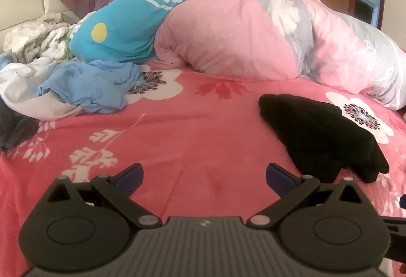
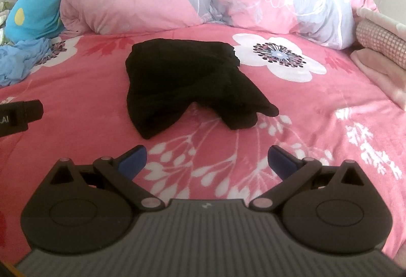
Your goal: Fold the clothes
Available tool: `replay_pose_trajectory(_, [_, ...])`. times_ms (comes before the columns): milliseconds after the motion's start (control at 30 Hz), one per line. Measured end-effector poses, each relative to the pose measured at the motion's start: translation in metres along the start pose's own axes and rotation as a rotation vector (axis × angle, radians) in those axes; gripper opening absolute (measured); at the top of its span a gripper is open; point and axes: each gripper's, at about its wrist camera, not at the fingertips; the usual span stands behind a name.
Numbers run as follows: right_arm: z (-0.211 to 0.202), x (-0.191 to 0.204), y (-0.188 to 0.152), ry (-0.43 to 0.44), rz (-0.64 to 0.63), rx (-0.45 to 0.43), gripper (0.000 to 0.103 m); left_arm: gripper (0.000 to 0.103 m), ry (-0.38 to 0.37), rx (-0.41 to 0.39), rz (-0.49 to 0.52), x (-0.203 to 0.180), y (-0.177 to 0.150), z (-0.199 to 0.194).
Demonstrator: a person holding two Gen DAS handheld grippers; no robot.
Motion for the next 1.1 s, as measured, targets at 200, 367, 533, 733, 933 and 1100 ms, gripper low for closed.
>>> replay_pose_trajectory(200, [-0.0010,-0.0009,-0.0010,-0.007,0.002,0.007,0.102,0.103,-0.029,0.008,-0.004,0.0008,-0.0029,0.0004])
replay_pose_trajectory(367, [-0.0013,-0.0026,-0.0015,-0.014,0.004,0.010,0.102,0.103,-0.028,0.011,-0.006,0.0016,-0.0042,0.0022])
replay_pose_trajectory(533, [-0.0013,-0.0038,-0.0017,-0.023,0.002,0.011,0.102,0.103,-0.028,0.012,-0.006,0.0019,-0.0047,0.0040])
replay_pose_trajectory(733, [-0.0002,-0.0051,-0.0014,-0.032,-0.005,0.012,0.102,0.103,-0.027,0.012,-0.003,0.0019,-0.0057,0.0059])
replay_pose_trajectory(933, [-0.0001,-0.0056,-0.0004,-0.038,-0.006,0.010,0.102,0.103,-0.026,0.013,0.004,0.0006,-0.0066,0.0076])
replay_pose_trajectory(1100, [0.0001,-0.0053,-0.0006,-0.040,-0.009,0.010,0.102,0.103,-0.025,0.013,0.006,0.0005,-0.0065,0.0087])
Point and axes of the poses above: each gripper's, at about its wrist camera, not at the fingertips, and z roughly the way its jaws point, x to its left, y to its top, and after that the axes turned 10 degrees about -y, right-handed
